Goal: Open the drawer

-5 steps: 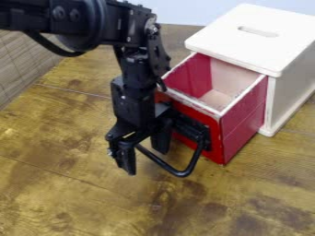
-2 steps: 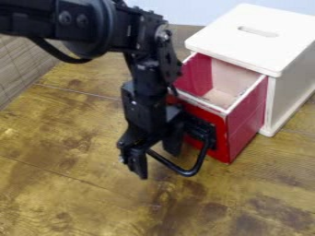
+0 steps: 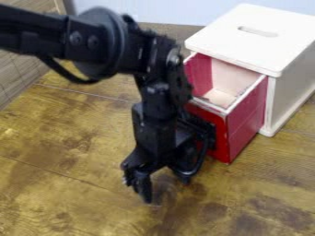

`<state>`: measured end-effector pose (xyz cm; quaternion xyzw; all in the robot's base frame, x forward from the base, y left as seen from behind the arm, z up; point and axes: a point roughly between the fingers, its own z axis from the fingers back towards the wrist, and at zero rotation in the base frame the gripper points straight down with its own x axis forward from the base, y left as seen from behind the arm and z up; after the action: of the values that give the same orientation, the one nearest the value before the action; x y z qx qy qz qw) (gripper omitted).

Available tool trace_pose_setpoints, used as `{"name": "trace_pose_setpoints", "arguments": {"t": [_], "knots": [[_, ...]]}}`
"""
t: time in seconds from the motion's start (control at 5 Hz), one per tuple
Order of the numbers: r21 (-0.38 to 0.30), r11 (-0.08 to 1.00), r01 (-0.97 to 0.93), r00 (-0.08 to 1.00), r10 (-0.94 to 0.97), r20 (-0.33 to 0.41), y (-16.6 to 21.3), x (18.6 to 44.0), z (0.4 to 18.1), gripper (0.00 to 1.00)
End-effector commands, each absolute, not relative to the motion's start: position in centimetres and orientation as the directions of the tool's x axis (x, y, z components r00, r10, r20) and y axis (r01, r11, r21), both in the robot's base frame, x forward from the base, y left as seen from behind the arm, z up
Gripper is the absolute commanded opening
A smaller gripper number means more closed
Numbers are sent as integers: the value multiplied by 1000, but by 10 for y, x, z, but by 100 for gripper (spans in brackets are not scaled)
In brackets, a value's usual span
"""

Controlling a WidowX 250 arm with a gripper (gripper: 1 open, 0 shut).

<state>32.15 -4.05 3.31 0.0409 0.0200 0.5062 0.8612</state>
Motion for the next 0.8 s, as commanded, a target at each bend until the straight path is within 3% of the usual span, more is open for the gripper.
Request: {"name": "trace_pose_setpoints", "arguments": {"t": [0.0, 0.4, 0.6], "knots": [[28, 498, -867, 499, 866, 30, -37, 333, 69, 100], [20, 471, -882, 472, 882, 17, -28, 341, 76, 100], [20, 569, -822, 570, 821, 22, -31, 342, 78, 100]]}}
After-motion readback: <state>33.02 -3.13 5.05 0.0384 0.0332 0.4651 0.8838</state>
